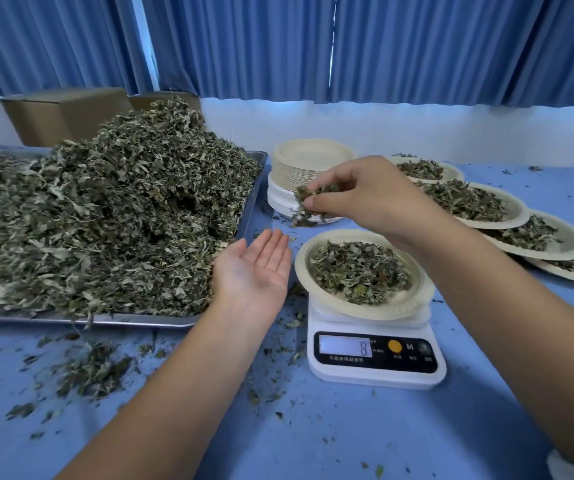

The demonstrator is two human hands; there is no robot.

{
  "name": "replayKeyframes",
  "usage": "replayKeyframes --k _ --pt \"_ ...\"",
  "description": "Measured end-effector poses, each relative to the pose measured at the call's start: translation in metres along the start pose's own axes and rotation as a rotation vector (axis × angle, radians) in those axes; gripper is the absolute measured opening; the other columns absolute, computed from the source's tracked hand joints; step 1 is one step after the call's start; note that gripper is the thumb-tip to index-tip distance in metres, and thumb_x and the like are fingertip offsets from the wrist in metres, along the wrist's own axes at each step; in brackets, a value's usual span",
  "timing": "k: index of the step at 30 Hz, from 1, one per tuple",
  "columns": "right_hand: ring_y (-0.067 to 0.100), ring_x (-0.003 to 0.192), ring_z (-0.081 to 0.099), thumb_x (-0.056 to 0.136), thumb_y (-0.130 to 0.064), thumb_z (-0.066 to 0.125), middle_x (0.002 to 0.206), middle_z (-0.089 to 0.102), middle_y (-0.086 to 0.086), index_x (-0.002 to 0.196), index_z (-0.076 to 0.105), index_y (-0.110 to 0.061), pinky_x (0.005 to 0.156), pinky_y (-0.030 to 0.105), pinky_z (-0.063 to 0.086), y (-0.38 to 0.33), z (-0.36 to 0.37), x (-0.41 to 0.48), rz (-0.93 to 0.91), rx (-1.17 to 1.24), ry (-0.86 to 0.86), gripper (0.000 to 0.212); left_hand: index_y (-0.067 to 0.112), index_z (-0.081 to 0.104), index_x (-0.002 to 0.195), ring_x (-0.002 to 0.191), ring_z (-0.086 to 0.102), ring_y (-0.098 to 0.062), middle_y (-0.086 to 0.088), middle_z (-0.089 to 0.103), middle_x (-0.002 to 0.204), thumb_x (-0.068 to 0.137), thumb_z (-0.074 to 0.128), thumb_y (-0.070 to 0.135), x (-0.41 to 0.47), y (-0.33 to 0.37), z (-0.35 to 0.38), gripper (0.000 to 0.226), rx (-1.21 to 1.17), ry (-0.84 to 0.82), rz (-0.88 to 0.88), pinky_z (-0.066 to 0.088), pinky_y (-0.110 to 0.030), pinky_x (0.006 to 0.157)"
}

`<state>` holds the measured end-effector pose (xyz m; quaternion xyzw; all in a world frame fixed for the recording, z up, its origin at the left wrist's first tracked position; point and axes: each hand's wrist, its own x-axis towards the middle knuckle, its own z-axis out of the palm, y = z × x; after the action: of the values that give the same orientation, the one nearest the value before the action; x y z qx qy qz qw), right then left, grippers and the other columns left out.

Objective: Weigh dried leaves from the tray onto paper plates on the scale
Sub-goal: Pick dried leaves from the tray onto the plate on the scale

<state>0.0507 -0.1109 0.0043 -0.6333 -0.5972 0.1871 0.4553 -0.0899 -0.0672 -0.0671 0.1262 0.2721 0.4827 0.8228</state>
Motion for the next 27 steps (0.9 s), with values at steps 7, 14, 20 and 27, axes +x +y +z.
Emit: replayKeyframes --k 7,14,20,27 --pt "0.001 0.045 0.049 0.077 -0.017 0.079 0.06 0.062 0.0 0.086 0.075 -0.014 0.048 0.012 0.038 -0.046 0.072 0.047 -0.087 -0.071 -0.148 0.01 -0.006 0.055 0.109 0.123 0.052 -0.03 -0.02 0.058 0.123 0.103 0.029 0.025 0.001 0.006 0.0 0.04 -0.045 0.003 -0.02 0.039 -0.037 0.101" --pt "0.023 0.097 0.069 0.087 -0.022 0.071 0.115 0.067 0.009 0.127 0.06 -0.007 0.089 0.035 0.056 -0.051 0.108 0.057 0.006 -0.176 -0.466 0.044 -0.007 0.054 0.109 0.13 0.046 -0.028 -0.02 0.052 0.133 0.103 0.03 0.026 0.001 0.008 0.0 0.041 -0.099 0.0 -0.016 0.037 -0.037 0.105" --pt "0.014 0.082 0.071 0.087 -0.013 0.067 0.092 0.074 0.0 0.104 0.074 -0.015 0.08 0.025 0.057 -0.032 0.072 0.044 -0.059 -0.31 -0.382 0.018 -0.005 0.055 0.116 0.124 0.052 -0.029 -0.02 0.058 0.125 0.102 0.032 0.024 0.001 0.007 0.001 0.04 -0.081 -0.001 -0.012 0.038 -0.038 0.105" --pt "-0.012 0.059 0.056 0.082 -0.014 0.072 0.076 0.072 -0.013 0.08 0.075 -0.022 0.059 0.005 0.044 -0.002 -0.003 0.024 -0.085 -0.477 -0.291 0.008 -0.007 0.051 0.123 0.124 0.051 -0.03 -0.019 0.057 0.126 0.103 0.028 0.026 -0.001 0.005 0.001 0.044 -0.038 -0.006 -0.012 0.04 -0.038 0.103"
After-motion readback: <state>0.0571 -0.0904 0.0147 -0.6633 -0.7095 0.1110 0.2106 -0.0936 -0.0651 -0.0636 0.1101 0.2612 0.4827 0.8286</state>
